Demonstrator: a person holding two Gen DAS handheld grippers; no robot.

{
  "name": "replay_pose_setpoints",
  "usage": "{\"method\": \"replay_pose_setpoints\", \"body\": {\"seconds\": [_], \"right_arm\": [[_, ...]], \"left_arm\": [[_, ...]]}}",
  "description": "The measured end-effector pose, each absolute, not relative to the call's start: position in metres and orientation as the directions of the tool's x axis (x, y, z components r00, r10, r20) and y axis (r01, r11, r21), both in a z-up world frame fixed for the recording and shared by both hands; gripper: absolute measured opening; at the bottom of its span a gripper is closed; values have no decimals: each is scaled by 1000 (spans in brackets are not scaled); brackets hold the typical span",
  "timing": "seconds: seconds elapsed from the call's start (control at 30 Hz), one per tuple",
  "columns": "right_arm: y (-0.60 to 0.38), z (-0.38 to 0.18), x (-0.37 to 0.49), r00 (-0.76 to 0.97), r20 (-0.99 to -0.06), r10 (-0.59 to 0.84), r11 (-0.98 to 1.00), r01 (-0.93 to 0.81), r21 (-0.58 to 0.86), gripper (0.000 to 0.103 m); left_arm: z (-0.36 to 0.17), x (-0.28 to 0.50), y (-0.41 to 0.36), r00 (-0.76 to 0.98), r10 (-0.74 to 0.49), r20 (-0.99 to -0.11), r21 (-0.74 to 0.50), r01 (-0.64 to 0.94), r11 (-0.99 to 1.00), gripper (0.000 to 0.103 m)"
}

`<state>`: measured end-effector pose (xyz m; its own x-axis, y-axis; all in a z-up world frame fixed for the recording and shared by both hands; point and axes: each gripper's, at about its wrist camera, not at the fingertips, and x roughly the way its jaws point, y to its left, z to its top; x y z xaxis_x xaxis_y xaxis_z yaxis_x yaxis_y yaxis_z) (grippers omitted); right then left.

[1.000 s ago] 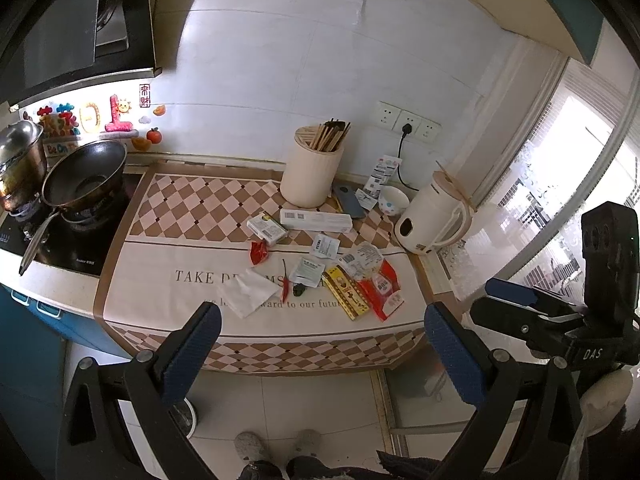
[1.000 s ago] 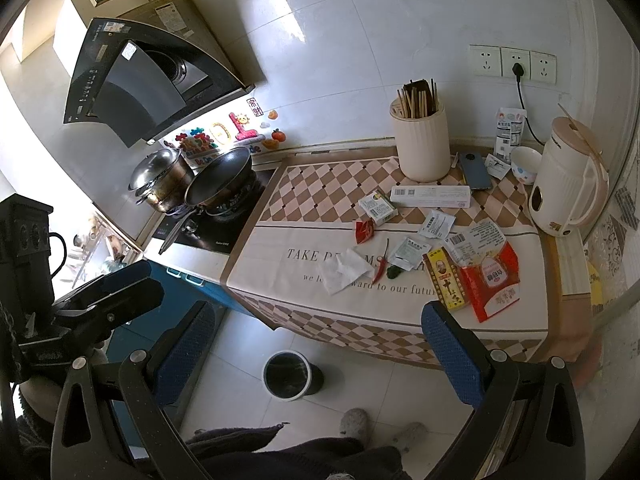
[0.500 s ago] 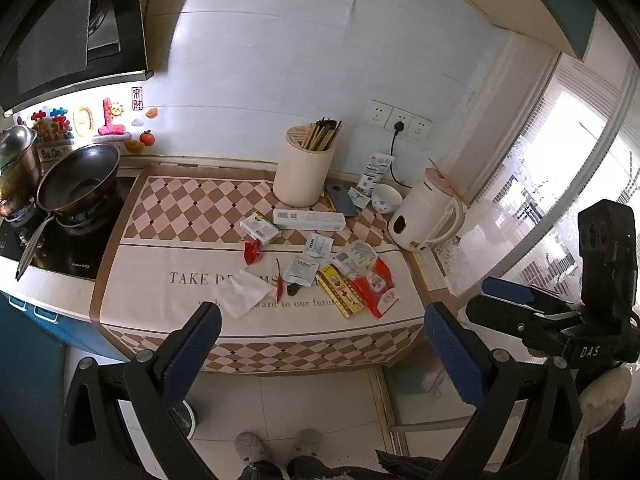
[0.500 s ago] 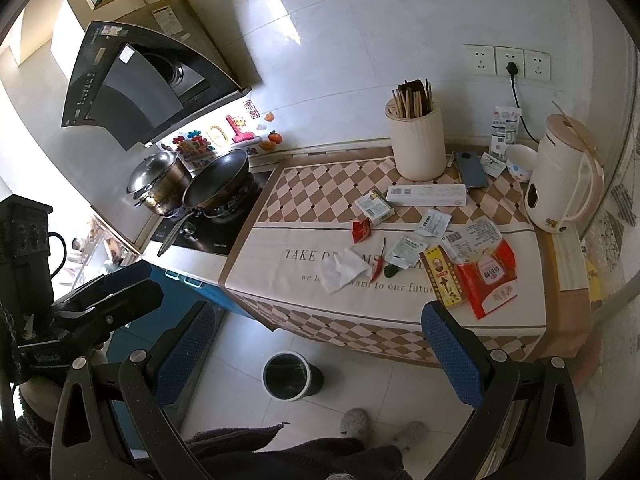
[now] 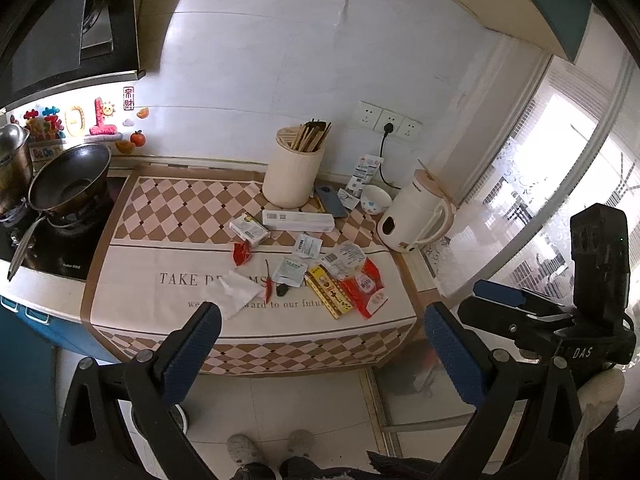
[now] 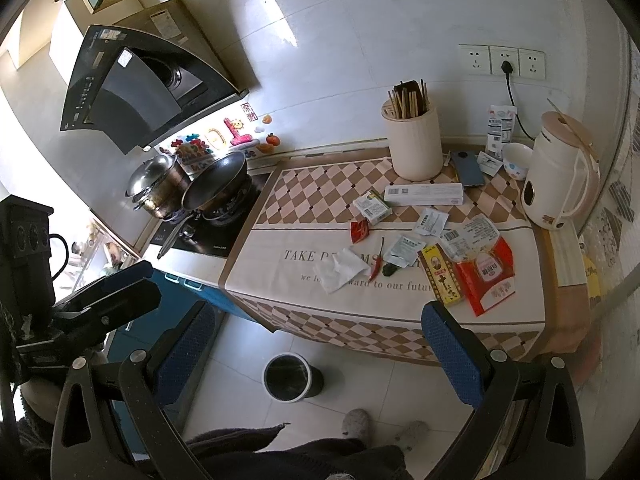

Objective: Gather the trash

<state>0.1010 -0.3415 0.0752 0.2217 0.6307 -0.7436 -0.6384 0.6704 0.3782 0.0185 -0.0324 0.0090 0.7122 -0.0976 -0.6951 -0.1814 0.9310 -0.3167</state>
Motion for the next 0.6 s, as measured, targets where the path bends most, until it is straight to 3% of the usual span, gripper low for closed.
{"method": "replay_pose_setpoints", "body": {"seconds": [0.6], "right_arm": [[-341,75,102,220,-744,631,670,-638,380,103]], "left_arm": [[8,15,-35,715,-102,-692,-320,-177,931,103]]}}
